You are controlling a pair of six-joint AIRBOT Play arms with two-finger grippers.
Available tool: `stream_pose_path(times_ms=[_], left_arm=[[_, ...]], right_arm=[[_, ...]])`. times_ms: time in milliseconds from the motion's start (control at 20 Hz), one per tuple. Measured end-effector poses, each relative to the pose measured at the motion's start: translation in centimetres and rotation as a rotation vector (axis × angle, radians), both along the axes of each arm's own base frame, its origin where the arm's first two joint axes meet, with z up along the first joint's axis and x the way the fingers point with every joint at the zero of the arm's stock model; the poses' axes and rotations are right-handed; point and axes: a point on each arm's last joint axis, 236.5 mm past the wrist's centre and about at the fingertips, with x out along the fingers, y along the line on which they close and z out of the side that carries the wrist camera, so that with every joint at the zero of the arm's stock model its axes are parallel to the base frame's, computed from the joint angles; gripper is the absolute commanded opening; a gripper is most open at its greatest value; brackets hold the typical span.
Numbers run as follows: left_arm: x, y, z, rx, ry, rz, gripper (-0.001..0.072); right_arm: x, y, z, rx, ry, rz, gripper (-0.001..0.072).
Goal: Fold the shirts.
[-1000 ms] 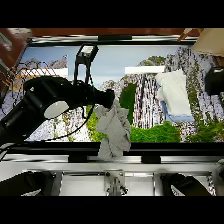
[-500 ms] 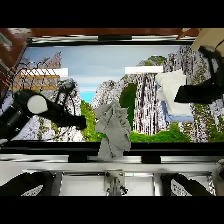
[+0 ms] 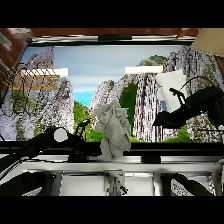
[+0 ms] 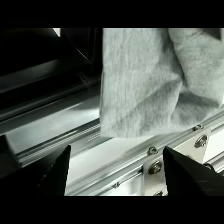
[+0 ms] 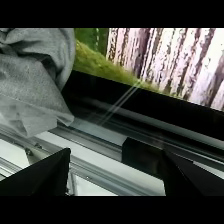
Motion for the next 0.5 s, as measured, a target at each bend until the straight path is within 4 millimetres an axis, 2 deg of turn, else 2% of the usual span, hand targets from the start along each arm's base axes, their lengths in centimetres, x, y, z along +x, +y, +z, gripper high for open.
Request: stream_pose_path(times_ms=[150,200,300,400,500], left_arm=[[0.0,-1.2,-1.0,-0.027,0.0,0.018,0.0708],[-0.1,-1.6,-1.3,-0.037,0.005,0.021,0.068],[0.0,-2.4,-1.6,-0.055,0.007,0.035,0.0438],[0.2,-2.9,-1.8,-0.069,0.004,0.049,0.0073],[0.4,-3.2,-1.9,-0.077,-0.003,0.054,0.0033]], right_arm=[[-1.5,2.2,-1.7,0.024,0.016,0.07,0.0669],[-1.9,2.9,-2.2,0.029,0.016,0.093,0.0669],[-2.4,4.3,-3.0,0.033,0.008,0.134,0.0669],[-2.9,5.6,-3.6,0.037,0.0,0.173,0.0669],[-3.4,7.1,-4.0,0.05,-0.004,0.217,0.0669]])
